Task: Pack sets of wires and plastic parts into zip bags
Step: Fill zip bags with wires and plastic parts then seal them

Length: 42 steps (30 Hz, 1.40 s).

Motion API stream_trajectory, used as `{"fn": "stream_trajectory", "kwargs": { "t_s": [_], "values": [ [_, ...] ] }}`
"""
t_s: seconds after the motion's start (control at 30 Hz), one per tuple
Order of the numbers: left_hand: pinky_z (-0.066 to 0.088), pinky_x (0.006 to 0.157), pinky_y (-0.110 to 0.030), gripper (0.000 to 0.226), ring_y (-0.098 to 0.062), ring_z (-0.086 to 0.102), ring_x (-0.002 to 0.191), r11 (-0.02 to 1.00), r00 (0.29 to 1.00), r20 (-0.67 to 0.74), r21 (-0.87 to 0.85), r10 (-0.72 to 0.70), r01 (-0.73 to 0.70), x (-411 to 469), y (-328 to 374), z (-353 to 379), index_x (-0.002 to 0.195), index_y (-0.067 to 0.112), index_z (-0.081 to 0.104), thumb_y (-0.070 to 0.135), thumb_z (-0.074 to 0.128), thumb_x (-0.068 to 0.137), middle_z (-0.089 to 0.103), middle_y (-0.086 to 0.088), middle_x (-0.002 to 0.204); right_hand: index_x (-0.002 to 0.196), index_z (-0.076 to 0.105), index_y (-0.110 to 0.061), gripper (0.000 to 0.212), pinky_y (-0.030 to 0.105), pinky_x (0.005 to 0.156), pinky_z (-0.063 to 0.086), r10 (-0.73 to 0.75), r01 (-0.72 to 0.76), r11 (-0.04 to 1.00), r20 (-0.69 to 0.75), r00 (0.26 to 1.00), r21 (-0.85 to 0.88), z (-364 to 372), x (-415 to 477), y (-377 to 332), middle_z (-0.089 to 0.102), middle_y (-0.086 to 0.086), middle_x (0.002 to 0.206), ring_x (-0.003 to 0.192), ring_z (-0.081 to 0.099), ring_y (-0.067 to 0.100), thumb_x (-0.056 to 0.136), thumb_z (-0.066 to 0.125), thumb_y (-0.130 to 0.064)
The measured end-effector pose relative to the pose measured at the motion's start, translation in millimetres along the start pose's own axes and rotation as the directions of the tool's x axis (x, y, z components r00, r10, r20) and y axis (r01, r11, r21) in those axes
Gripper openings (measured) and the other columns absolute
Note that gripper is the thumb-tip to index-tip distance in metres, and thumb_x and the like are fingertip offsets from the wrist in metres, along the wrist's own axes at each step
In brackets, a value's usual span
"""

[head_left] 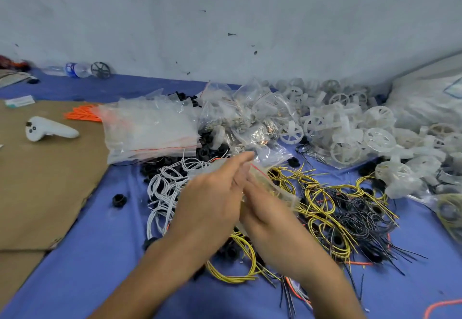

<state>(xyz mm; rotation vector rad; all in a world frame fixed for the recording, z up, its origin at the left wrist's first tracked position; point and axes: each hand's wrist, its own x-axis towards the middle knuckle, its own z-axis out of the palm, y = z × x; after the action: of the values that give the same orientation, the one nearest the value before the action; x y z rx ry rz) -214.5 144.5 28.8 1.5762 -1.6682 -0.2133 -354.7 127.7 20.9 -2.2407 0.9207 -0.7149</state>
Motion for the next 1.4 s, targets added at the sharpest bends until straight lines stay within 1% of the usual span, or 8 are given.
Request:
{"fn": "stream_trajectory", "kwargs": {
  "t_s": [0.13,0.23,0.3,0.37,0.47,0.57,0.7,1.4],
  "values": [
    [0.032,0.045,-0.022,0.032,-0.003,0.041,0.042,0.981,0.992,-0.097,-0.183,-0.08,0.061,68.4,-15.5,-25.3,0.12,0.033,0.065,0.039,0.038,0.105,0.052,0.015,0.054,0.134,0.055,-0.037,0.039,0.013,0.104,0.036,-0.071,0.074,0.996,0.065,0.995,-0.049,-21.4,3.9,-18.7,0.058,-0.029,0.125,0.128,0.044,-0.01,0.096,0.044,-0.042],
    [0.03,0.048,-0.015,0.028,-0.012,0.044,0.045,0.933,0.953,-0.24,-0.348,-0.184,0.093,114.5,-26.5,-57.2,0.113,0.017,0.069,0.023,0.042,0.105,0.065,-0.022,0.078,0.123,0.064,-0.024,0.028,0.019,0.092,0.046,-0.092,0.091,0.982,-0.001,0.996,-0.166,-17.1,-1.9,-20.2,0.06,-0.015,0.094,0.11,0.06,0.005,0.1,0.05,-0.031],
    [0.032,0.051,-0.009,0.029,-0.015,0.045,0.051,0.93,0.935,-0.292,-0.358,-0.201,0.088,123.6,-31.2,-72.3,0.114,0.014,0.069,0.022,0.042,0.105,0.061,-0.034,0.108,0.114,0.065,-0.037,0.022,0.021,0.086,0.048,-0.169,0.166,0.976,-0.014,0.985,-0.139,-4.1,-16.8,-22.1,0.061,-0.017,0.1,0.099,0.058,0.002,0.097,0.052,-0.031],
    [0.032,0.052,-0.008,0.03,-0.016,0.05,0.053,0.937,0.932,-0.317,-0.343,-0.175,0.06,120.9,-30.5,-80.0,0.115,0.013,0.069,0.023,0.042,0.105,0.061,-0.034,0.113,0.12,0.064,-0.036,0.028,0.028,0.091,0.045,-0.163,0.186,0.963,0.13,0.978,-0.193,22.4,-14.3,-18.7,0.061,-0.014,0.108,0.102,0.053,0.011,0.097,0.049,-0.028],
    [0.032,0.052,-0.011,0.03,-0.004,0.043,0.047,0.951,0.939,-0.318,-0.306,-0.131,0.029,108.5,-30.6,-85.3,0.115,0.012,0.068,0.023,0.042,0.105,0.062,-0.032,0.093,0.132,0.055,-0.027,0.038,0.034,0.097,0.034,-0.144,0.249,0.883,0.276,0.95,-0.397,79.1,18.6,-8.4,0.052,0.0,0.121,0.106,0.041,0.024,0.096,0.044,-0.019],
    [0.029,0.05,-0.021,0.029,-0.003,0.036,0.048,0.965,0.932,-0.353,-0.263,-0.084,-0.013,91.2,-33.6,-87.9,0.113,0.014,0.067,0.025,0.042,0.105,0.042,-0.003,0.056,0.125,0.056,-0.018,0.033,0.04,0.094,0.033,-0.081,0.253,0.794,0.316,0.945,-0.553,113.4,39.1,5.0,0.05,0.007,0.121,0.105,0.04,0.03,0.097,0.04,-0.025],
    [0.028,0.046,-0.02,0.028,-0.005,0.033,0.047,0.952,0.92,-0.38,-0.304,-0.094,-0.028,78.8,-41.1,-93.9,0.114,0.017,0.067,0.027,0.043,0.105,0.039,0.011,0.051,0.113,0.061,-0.013,0.031,0.045,0.091,0.034,-0.031,0.183,0.776,0.254,0.967,-0.603,130.4,47.2,13.2,0.049,0.013,0.114,0.1,0.04,0.033,0.096,0.041,-0.031],
    [0.031,0.046,-0.016,0.023,-0.006,0.034,0.048,0.929,0.927,-0.337,-0.368,-0.163,0.03,53.0,-48.6,-91.8,0.111,0.027,0.066,0.028,0.044,0.105,0.038,0.008,0.054,0.103,0.056,-0.02,0.024,0.04,0.091,0.031,0.056,0.084,0.827,0.23,0.972,-0.556,123.6,42.4,18.8,0.043,0.004,0.11,0.101,0.038,0.03,0.086,0.045,-0.033]
  ]
}}
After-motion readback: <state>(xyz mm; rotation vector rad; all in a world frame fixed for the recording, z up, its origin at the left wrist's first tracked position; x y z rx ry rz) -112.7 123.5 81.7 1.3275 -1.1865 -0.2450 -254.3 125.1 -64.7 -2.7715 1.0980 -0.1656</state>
